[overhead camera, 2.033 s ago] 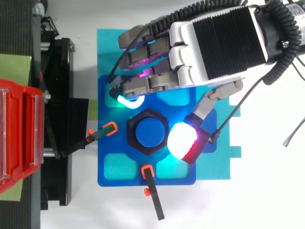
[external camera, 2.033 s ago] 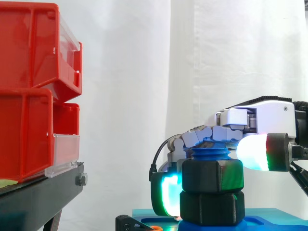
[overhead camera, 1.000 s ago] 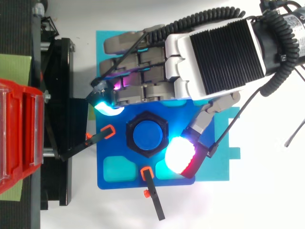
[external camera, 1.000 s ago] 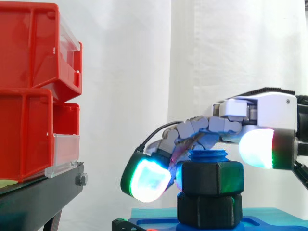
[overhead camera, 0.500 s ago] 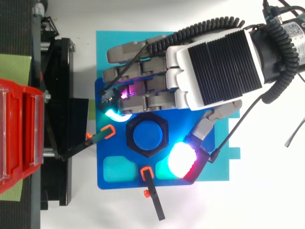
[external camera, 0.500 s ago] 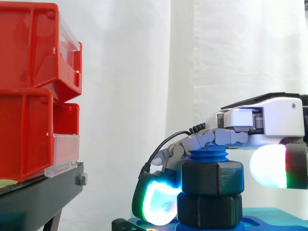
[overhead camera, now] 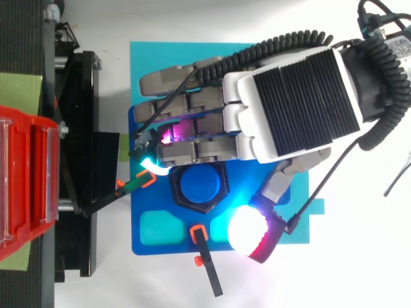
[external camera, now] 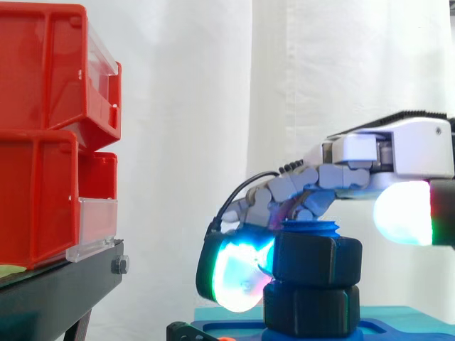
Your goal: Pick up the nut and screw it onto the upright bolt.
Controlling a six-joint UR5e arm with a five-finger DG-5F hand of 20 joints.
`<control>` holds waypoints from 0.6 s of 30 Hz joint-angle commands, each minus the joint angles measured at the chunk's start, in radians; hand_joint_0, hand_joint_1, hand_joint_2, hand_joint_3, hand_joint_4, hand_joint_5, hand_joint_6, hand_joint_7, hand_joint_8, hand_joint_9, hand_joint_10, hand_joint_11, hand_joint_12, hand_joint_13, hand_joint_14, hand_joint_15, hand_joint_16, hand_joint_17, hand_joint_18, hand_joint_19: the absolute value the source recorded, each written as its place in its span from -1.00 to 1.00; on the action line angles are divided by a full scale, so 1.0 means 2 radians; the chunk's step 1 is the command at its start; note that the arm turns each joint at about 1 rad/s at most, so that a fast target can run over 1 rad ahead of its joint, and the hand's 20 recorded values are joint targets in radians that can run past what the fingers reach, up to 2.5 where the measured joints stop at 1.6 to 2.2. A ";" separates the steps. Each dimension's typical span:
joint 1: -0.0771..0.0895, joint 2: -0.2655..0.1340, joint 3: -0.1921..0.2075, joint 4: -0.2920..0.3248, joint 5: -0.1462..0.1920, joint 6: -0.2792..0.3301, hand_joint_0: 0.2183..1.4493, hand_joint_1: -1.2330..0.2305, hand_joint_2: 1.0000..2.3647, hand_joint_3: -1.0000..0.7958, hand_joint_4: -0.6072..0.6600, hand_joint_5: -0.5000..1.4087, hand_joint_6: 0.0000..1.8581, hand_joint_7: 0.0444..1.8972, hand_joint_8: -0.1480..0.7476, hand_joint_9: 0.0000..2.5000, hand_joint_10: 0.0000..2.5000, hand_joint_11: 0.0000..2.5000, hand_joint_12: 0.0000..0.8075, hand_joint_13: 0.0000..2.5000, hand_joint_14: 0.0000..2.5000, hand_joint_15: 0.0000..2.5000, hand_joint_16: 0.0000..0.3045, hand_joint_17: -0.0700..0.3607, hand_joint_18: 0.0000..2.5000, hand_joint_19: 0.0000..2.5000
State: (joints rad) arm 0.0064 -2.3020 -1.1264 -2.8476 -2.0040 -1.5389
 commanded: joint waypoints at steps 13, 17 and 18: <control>0.001 0.006 0.001 -0.016 0.001 -0.011 -0.66 0.57 -1.00 -0.44 0.35 -0.59 -0.46 -0.05 -0.13 -0.44 -1.00 -1.00 -0.30 -0.59 -1.00 -1.00 -0.73 -0.24 -0.78 -0.93; 0.001 0.006 0.001 -0.014 0.001 -0.011 -0.66 0.55 -1.00 -0.44 0.35 -0.59 -0.46 -0.05 -0.13 -0.44 -1.00 -1.00 -0.30 -0.59 -1.00 -1.00 -0.73 -0.24 -0.78 -0.93; 0.001 0.006 0.001 -0.014 0.001 -0.010 -0.66 0.55 -1.00 -0.44 0.35 -0.59 -0.46 -0.05 -0.13 -0.44 -1.00 -1.00 -0.30 -0.59 -1.00 -1.00 -0.73 -0.24 -0.78 -0.93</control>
State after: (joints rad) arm 0.0092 -2.2901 -1.1245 -2.8779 -2.0016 -1.5599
